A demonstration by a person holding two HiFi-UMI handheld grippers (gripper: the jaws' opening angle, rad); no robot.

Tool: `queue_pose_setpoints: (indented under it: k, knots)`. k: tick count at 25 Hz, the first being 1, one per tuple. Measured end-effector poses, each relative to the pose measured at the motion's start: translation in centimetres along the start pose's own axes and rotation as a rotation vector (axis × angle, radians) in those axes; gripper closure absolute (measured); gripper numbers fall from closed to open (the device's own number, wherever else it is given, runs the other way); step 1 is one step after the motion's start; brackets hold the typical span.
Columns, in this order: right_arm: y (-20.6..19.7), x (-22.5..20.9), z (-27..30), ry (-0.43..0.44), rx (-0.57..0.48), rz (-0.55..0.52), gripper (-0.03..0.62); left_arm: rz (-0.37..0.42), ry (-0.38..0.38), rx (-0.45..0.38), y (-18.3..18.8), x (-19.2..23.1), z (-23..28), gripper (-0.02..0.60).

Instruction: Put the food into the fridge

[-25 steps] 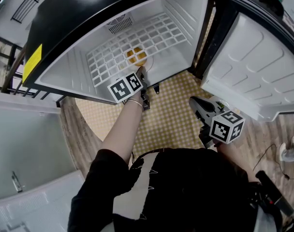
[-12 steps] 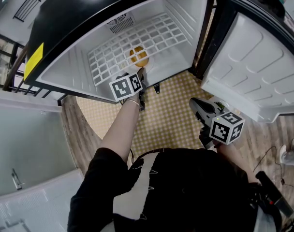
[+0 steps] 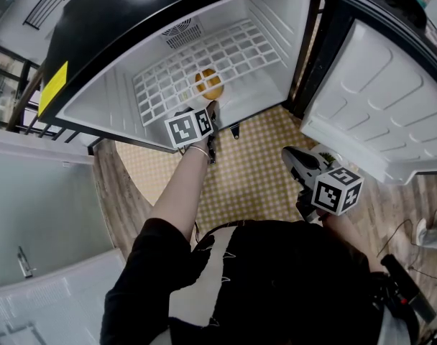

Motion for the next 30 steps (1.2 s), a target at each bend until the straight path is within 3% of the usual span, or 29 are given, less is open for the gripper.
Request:
queue_pose_setpoints:
  k: [16, 19, 24, 30]
  knots:
    - [0.14, -0.37, -0.41, 0.002, 0.004, 0.017, 0.579, 0.088, 0.038, 0.04, -0.02, 0.25, -0.15, 0.25]
    - [0.08, -0.54, -0.46, 0.001, 0.004, 0.021, 0.579, 0.121, 0.049, 0.034, 0.27, 0.36, -0.45, 0.21]
    - [-0.06, -0.6, -0.31, 0.004, 0.01, 0.028, 0.579, 0.194, 0.043, 0.035, 0.83, 0.4, -0.53, 0.202]
    - [-0.09, -0.52, -0.06, 0.009, 0.013, 0.03, 0.579, 0.168, 0.031, 0.038, 0.47, 0.67, -0.48, 0.202]
Point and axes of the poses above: the fingertips, and each gripper's own axes: z forward along the fingers, x to its left, y out of its top, the point moved 7 cm from there along -z, backward along the fingers, and after that the axes turned 11 degrees about -x, right-handed, at the moved point
